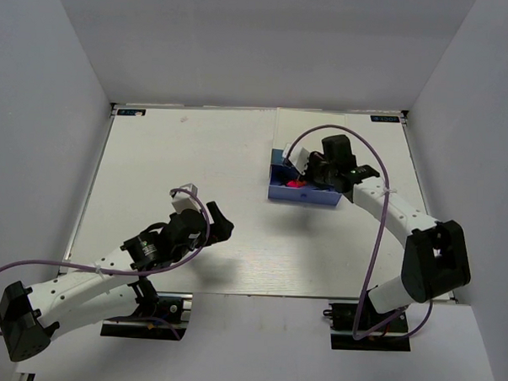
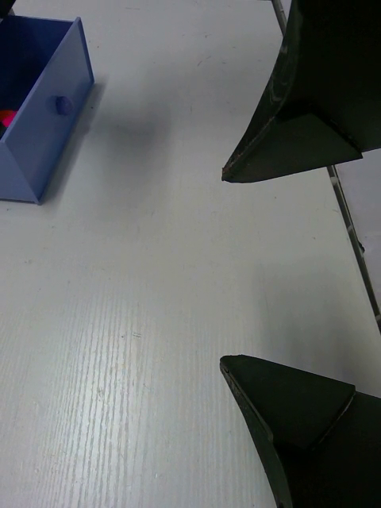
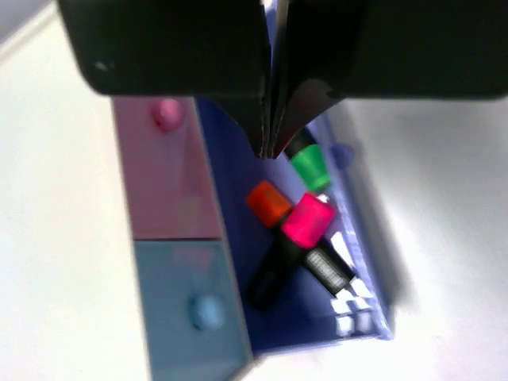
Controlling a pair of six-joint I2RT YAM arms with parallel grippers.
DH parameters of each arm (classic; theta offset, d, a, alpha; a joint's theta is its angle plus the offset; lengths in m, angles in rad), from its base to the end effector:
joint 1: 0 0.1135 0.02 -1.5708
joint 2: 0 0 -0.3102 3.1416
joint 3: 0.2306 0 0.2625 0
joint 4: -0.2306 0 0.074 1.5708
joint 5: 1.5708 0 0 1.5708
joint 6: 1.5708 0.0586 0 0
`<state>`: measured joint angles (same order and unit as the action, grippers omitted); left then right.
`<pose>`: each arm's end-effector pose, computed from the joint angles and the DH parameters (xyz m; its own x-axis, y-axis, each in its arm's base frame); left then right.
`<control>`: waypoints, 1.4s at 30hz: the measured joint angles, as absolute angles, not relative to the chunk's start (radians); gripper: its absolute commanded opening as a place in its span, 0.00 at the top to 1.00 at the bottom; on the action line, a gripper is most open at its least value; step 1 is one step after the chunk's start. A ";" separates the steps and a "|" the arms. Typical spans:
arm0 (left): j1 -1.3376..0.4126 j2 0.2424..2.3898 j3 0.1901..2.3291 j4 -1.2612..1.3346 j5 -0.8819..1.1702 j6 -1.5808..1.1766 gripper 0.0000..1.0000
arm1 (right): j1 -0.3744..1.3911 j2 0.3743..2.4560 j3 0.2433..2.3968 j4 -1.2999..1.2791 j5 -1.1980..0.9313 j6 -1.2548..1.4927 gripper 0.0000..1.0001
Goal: Sort the stationery into containers
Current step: Place the pen in the drawer, then close the drawer in the storage box.
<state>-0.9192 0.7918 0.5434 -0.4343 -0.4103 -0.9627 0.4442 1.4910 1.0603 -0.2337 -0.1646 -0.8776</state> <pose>0.1178 -0.1159 0.2490 -0.6630 -0.3718 -0.6498 -0.0047 0.8700 -0.4930 0.3176 0.1618 0.2893 0.0599 -0.8118 -0.5808 -0.7736 0.3300 -0.5410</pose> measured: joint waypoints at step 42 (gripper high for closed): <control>-0.919 0.867 0.579 -0.440 -0.393 -0.962 0.01 | 0.446 1.688 0.984 -0.034 -0.044 -0.897 1.00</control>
